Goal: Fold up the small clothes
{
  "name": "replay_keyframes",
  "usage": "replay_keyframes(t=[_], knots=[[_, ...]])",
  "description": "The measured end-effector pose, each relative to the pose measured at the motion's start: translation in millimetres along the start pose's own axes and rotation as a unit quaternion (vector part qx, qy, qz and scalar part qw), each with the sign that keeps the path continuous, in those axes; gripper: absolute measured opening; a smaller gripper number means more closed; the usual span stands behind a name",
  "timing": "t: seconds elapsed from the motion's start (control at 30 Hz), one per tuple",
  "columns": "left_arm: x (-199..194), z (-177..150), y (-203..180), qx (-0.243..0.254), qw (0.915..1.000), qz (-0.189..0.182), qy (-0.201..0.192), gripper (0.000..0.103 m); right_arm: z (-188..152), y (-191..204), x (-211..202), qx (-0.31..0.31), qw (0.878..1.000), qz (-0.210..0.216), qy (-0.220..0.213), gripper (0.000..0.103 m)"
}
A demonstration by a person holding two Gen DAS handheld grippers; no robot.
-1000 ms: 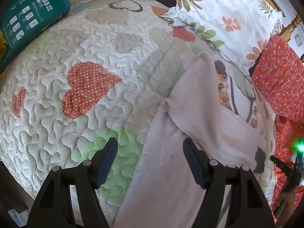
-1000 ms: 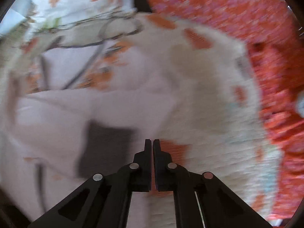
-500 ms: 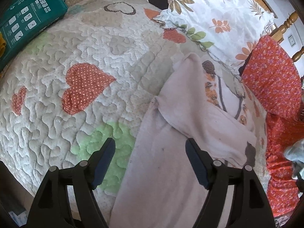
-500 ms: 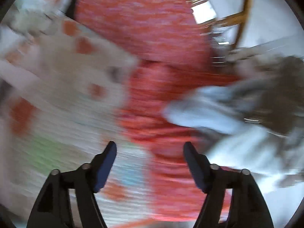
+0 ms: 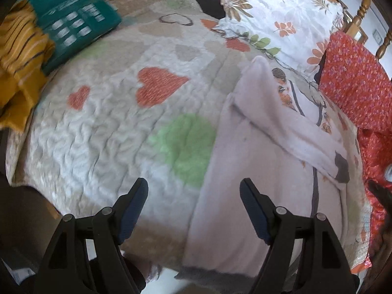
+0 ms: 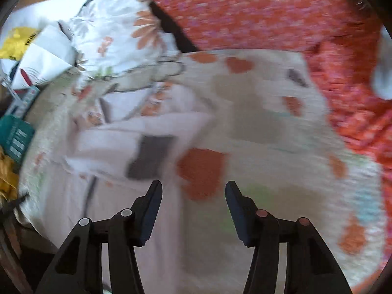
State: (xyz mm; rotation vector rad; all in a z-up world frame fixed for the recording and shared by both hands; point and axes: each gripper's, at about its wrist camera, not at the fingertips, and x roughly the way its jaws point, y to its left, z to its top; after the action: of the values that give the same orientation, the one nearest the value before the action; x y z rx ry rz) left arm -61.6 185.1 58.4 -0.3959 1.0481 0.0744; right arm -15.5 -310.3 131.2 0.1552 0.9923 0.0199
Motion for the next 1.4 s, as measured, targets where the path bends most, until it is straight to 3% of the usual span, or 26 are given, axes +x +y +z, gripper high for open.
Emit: replay_keyframes(t=[0.1, 0.27, 0.3, 0.33, 0.47, 0.5, 0.53, 0.63, 0.7, 0.73, 0.77, 0.83, 0.87, 0.93, 1.1, 1.2, 1.3, 1.4], knots=[[6, -3, 8, -0.007, 1.0, 0.003, 0.0, 0.076, 13, 21, 36, 0.005, 1.0, 0.004, 0.001, 0.058], [19, 2, 11, 0.006, 0.9998, 0.019, -0.009, 0.076, 26, 28, 90, 0.013, 0.999, -0.01, 0.04, 0.058], [22, 5, 11, 0.004, 0.9998, 0.02, -0.006, 0.076, 27, 30, 98, 0.01, 0.999, -0.013, 0.05, 0.053], [25, 7, 11, 0.001, 0.9998, 0.019, -0.004, 0.076, 27, 35, 107, -0.001, 0.997, -0.028, 0.067, 0.027], [28, 12, 5, 0.001, 0.9999, 0.012, -0.001, 0.076, 28, 48, 109, -0.035, 0.997, -0.042, 0.06, 0.012], [29, 12, 2, 0.006, 0.9999, 0.014, -0.002, 0.076, 30, 45, 106, -0.032, 0.997, -0.051, 0.056, 0.009], [30, 13, -1, 0.011, 0.9998, 0.018, -0.002, 0.076, 33, 39, 107, -0.023, 0.995, -0.081, 0.054, 0.0], [34, 11, -6, 0.019, 0.9995, 0.024, 0.005, 0.076, 40, 25, 111, -0.03, 0.979, -0.194, 0.044, 0.001], [38, 10, -6, 0.02, 0.9996, 0.016, 0.015, 0.076, 40, 8, 109, 0.009, 0.986, -0.154, 0.063, 0.002], [40, 9, -6, 0.021, 0.9995, 0.012, 0.022, 0.076, 36, 0, 103, 0.034, 0.992, -0.1, 0.072, 0.008], [43, 7, -6, 0.021, 0.9993, 0.009, 0.03, 0.076, 33, -4, 98, 0.044, 0.993, -0.074, 0.078, 0.015], [45, 3, -5, 0.024, 0.999, 0.006, 0.036, 0.076, 17, -11, 82, 0.06, 0.994, -0.02, 0.087, 0.051], [44, 1, -6, 0.032, 0.9988, 0.007, 0.036, 0.076, 9, -10, 74, 0.063, 0.994, -0.004, 0.091, 0.055], [43, -5, -8, 0.044, 0.9983, 0.008, 0.038, 0.076, -12, -11, 63, 0.059, 0.992, 0.018, 0.11, 0.057], [39, -22, -5, 0.048, 0.9978, -0.015, 0.043, 0.076, -77, -28, 52, 0.058, 0.984, -0.014, 0.166, 0.06], [35, -34, -1, 0.031, 0.997, -0.048, 0.052, 0.076, -101, -32, 40, 0.069, 0.988, 0.016, 0.138, 0.062], [32, -48, 3, 0.008, 0.9949, -0.079, 0.061, 0.076, -127, -25, 29, 0.093, 0.984, 0.076, 0.133, 0.066], [34, -68, 4, -0.002, 0.9931, -0.09, 0.075, 0.076, -147, -16, 20, 0.089, 0.983, 0.108, 0.117, 0.066]])
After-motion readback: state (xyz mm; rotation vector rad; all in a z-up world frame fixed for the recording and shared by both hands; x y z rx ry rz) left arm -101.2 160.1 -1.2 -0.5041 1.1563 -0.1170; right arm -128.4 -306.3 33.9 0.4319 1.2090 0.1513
